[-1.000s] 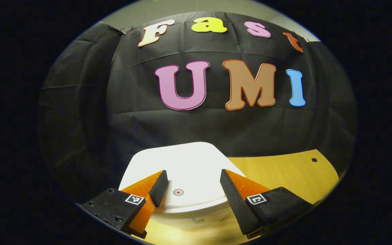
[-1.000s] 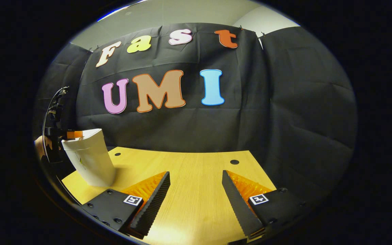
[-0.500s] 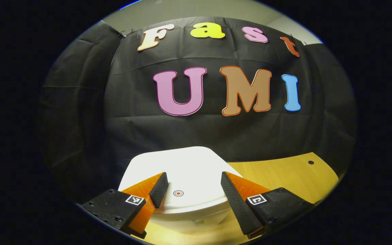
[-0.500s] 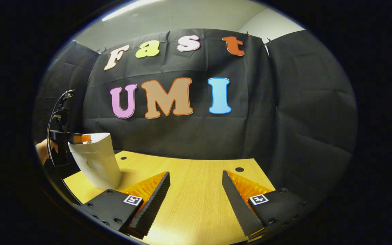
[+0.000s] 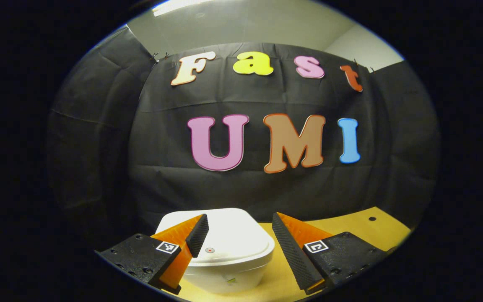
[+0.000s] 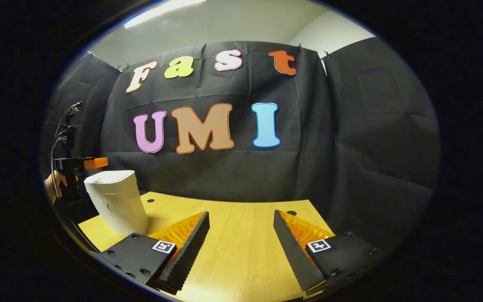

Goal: Press the lid of the desktop garbage bin to open it, pick up the crumpled paper on the desktop and throw it into the bin, then pick up the pop can on the desktop and drop it into the bin, and finally close the garbage bin lid.

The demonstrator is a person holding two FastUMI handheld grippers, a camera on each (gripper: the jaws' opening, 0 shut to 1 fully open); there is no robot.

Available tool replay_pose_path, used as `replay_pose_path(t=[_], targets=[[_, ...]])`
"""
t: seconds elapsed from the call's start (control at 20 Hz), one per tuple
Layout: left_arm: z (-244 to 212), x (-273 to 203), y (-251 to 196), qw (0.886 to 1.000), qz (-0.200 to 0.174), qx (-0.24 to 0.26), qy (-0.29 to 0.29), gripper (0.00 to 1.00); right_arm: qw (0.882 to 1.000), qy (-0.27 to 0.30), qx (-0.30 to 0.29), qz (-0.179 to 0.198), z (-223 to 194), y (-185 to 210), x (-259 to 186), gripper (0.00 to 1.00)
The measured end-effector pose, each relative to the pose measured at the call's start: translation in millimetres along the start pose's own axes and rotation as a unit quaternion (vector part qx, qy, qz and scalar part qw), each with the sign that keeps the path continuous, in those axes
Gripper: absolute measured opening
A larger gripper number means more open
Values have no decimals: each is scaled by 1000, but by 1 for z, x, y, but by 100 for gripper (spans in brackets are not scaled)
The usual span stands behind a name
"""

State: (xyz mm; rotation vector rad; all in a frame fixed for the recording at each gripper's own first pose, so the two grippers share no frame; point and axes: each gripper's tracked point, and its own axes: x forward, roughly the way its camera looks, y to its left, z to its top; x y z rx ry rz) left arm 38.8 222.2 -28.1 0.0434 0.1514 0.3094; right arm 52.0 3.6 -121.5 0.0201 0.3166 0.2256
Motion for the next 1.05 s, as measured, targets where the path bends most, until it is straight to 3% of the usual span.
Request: replay_pose_path(t=[0.25,0.5,1.05], targets=[[23,-41,-69,997,-49,-37,-36,92,998,-52,16,-18,35,-16,-16,98],[12,-83,-141,991,-79,-94,-44,93,996,-88,15,-21,48,-32,-37,98],[6,-107,-244,984,-151,-93,-33,93,995,-99,7,-26,47,-61,-65,97]])
